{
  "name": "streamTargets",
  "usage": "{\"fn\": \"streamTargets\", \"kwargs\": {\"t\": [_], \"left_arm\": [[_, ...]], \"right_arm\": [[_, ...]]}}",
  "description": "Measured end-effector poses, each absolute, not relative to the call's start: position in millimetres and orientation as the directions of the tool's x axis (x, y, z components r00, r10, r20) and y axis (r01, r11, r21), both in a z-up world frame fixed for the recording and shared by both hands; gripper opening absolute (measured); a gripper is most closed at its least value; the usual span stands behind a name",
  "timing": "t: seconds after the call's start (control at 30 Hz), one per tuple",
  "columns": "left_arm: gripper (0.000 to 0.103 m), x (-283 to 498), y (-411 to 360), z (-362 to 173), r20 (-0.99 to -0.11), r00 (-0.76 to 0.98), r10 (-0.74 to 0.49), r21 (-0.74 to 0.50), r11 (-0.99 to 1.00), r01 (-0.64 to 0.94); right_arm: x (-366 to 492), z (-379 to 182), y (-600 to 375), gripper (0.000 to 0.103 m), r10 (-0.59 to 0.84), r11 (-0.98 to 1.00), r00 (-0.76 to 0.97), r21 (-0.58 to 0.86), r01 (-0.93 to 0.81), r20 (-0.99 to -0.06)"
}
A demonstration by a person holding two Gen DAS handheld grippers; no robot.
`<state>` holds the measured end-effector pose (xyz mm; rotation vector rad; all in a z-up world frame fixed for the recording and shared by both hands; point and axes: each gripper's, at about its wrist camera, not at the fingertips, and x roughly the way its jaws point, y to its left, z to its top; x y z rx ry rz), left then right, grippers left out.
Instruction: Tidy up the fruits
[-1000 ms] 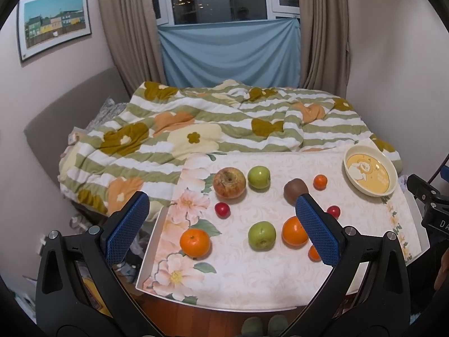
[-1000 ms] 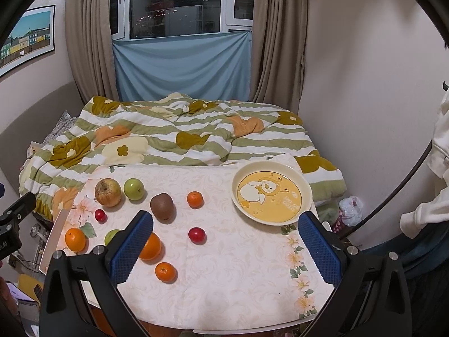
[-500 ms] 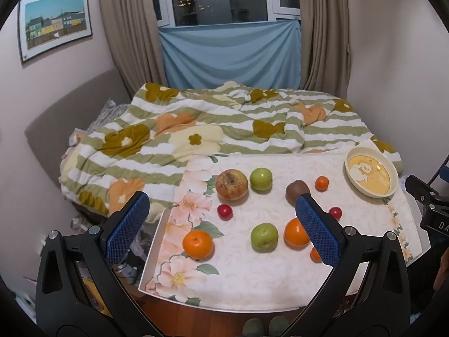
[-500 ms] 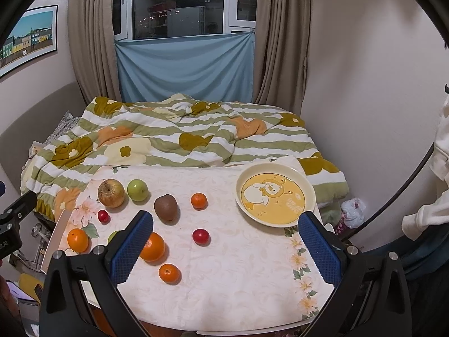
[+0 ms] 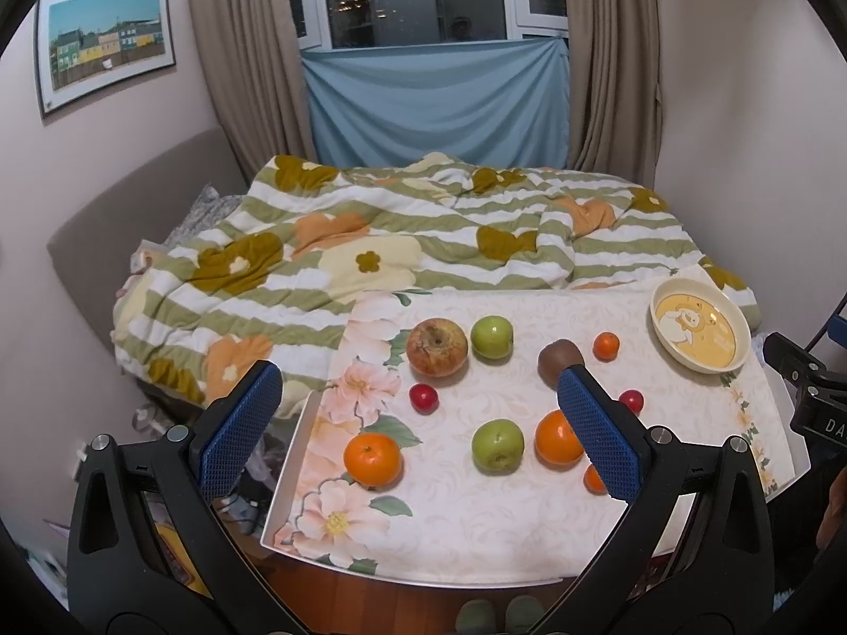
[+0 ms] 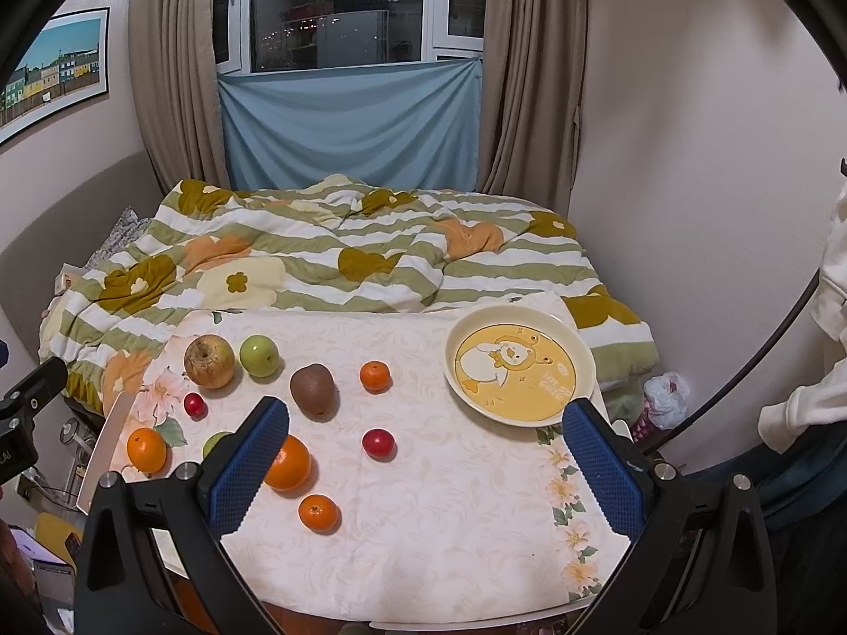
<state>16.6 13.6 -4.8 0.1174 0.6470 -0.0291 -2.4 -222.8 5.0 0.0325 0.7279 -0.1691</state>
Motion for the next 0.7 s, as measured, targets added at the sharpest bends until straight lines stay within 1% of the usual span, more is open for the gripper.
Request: {"fn": "streamTargets", "kwargs": {"t": [0.53, 0.7], "left_arm": [[0.103, 16.9, 13.7, -4.6, -0.603, 0.797, 0.006, 0.096, 0.993, 0.065], [0.103, 14.0, 17.6, -7.4, -0.603, 0.797, -0.035, 0.062, 0.994, 0.091]], "right_arm": [[-3.2, 5.6, -222.5, 0.103, -0.142, 0.986, 0.733, -0.029, 0.165, -0.665], [-2.3, 6.1, -221.9, 0.103, -0.14, 0.986, 0.737, -0.025, 0.165, -0.661]]}}
